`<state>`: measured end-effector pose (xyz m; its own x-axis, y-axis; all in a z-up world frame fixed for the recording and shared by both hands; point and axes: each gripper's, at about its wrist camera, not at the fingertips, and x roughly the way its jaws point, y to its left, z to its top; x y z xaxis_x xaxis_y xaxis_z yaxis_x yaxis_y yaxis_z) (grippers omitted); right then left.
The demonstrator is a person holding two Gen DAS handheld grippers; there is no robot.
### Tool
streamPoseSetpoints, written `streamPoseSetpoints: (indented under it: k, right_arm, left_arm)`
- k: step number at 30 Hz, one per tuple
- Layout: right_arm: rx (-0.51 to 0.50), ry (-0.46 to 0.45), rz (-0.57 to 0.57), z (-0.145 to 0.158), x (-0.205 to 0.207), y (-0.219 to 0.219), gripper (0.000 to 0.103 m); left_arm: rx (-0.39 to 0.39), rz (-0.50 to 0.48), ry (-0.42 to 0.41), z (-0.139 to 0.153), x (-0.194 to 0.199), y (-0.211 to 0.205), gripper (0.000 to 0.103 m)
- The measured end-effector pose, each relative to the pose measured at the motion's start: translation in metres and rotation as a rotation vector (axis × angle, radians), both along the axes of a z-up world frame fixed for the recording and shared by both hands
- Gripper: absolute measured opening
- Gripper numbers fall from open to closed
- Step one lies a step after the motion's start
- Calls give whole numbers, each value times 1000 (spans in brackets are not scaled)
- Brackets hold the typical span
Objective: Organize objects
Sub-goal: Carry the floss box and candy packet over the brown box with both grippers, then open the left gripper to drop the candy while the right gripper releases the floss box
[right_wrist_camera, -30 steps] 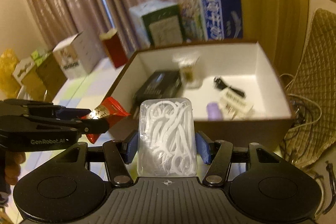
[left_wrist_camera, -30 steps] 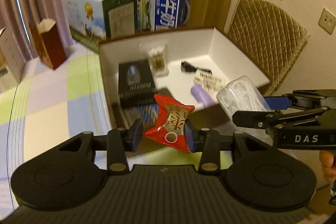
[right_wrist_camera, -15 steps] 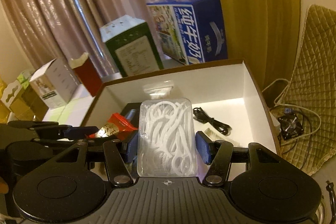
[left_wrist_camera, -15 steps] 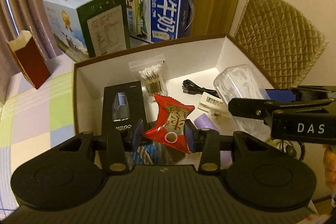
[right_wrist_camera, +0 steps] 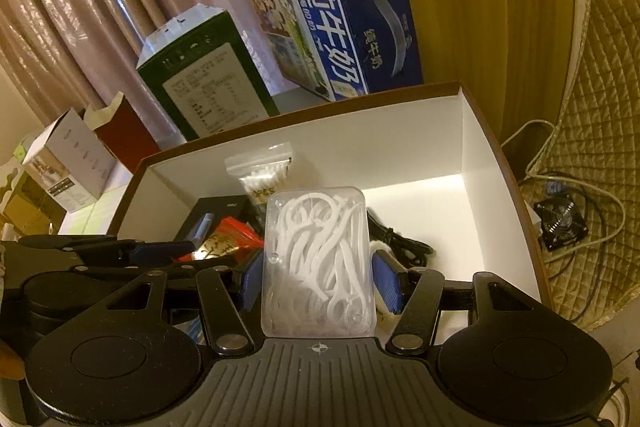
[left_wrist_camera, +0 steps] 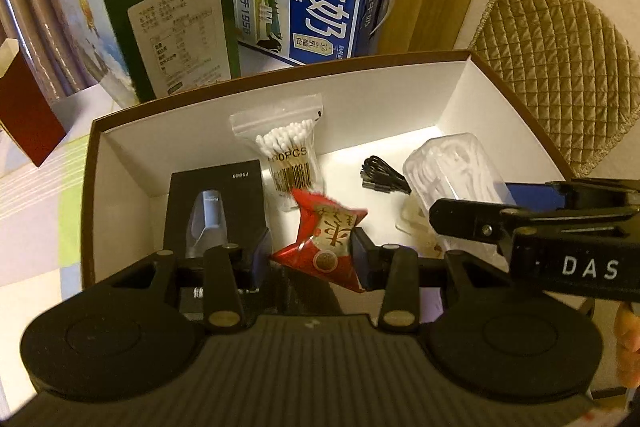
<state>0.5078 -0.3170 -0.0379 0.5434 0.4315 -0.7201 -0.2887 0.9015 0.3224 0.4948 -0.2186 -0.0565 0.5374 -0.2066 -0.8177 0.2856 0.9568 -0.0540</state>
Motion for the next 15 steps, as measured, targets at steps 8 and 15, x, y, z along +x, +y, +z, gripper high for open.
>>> streamPoseSetpoints:
  k: [8, 15]
  right_arm:
    - [18, 25, 7, -9, 18, 2, 55]
    - [46, 57, 16, -17, 32, 10, 55]
  left_arm:
    - [27, 34, -28, 0, 11, 4, 66]
    - [42, 83, -31, 4, 15, 23, 80]
